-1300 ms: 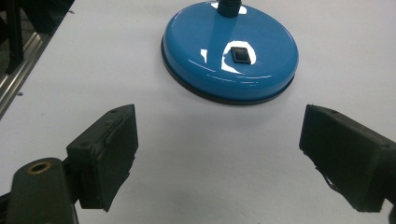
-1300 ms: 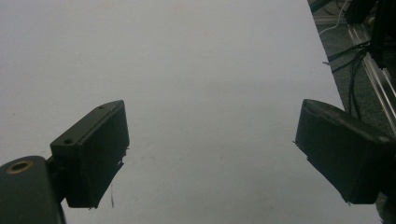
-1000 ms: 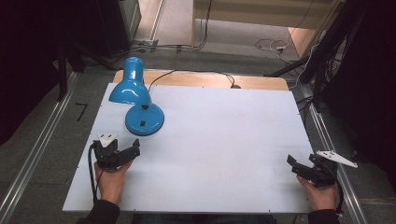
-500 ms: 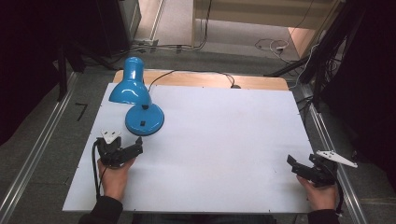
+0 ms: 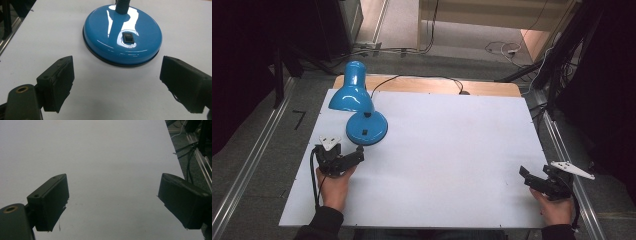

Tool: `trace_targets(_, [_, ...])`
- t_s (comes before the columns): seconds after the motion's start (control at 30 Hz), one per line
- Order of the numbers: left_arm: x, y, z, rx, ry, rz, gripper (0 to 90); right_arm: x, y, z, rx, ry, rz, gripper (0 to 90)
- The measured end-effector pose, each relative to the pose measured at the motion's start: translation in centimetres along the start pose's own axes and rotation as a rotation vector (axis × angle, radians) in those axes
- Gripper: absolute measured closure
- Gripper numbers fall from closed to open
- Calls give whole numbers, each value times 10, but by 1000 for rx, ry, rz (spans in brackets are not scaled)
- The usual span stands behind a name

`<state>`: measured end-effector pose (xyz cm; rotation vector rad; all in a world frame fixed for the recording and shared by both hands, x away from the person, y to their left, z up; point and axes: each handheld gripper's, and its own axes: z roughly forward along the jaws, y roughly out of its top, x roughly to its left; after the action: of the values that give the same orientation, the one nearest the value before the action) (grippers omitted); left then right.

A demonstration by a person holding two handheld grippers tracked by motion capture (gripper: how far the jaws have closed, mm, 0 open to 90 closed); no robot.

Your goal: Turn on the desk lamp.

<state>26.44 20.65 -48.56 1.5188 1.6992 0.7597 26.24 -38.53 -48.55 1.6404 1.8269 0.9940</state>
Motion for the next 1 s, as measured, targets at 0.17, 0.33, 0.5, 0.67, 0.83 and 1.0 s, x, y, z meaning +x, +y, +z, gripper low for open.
trace_targets(0.17, [-1,2,3,3,-2,-1,134,0,0,0,0,0,0,83])
trace_targets(0.33, [-3,2,6,1,-8,-1,137,0,0,0,-2,2,-2,83])
trace_targets(0.5, [-3,5,10,3,-11,-9,151,0,0,0,1,0,-2,82])
trace_targets(0.67, [-3,7,13,2,-10,-14,151,0,0,0,3,0,-2,83])
trace_targets(0.83, [-3,9,15,3,-11,-18,152,0,0,1,3,-2,-4,83])
trace_targets(1.0, [-4,11,19,1,-7,-18,162,0,0,1,2,0,-3,82])
